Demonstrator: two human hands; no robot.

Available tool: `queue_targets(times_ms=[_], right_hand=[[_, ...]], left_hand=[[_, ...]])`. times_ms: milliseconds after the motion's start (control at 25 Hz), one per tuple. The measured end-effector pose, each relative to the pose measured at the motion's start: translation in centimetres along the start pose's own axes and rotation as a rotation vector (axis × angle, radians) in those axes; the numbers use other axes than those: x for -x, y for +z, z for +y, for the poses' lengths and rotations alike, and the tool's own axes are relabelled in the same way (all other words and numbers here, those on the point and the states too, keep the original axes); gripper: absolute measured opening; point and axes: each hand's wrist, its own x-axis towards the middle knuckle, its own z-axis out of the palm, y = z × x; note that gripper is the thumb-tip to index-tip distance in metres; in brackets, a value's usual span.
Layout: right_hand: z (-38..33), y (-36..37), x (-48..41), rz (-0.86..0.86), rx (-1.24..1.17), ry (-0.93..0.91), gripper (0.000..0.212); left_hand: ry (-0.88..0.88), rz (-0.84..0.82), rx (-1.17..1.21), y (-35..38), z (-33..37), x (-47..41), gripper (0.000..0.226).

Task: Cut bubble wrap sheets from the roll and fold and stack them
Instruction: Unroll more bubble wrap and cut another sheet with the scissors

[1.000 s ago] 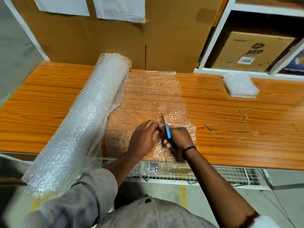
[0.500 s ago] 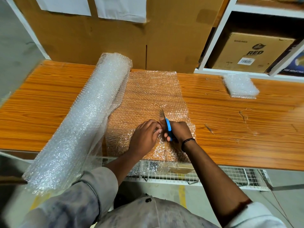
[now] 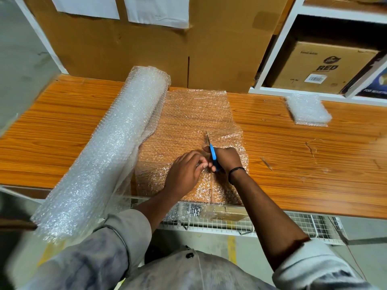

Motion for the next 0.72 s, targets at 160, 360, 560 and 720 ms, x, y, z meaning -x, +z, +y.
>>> queue_targets(times_ms=[160,360,560,720], right_hand=[[-0.1,0.0,-1.0,0.001,0.002,0.005,0.036],[0.6,-0.5,-1.6,-0.006,0.035,0.018,0.032],[0.7,-0.6,-1.3,-0.012,0.045,0.036,0.031],[0.9,-0.9,-1.5,-0.032,0.048,0.055,0.036]], left_hand=[[0.003,0.001,0.018,-0.1,0.2,-0.1,0.014],[-0.048,0.011,0.110,-0.2,0.2,0.0,0.009],[-0.449,0.144,0.272,-1.1,1.0,-4.5,0.016],[-0.460,0.004,0.022,-1.0,-0.5,-10.1,0.013]])
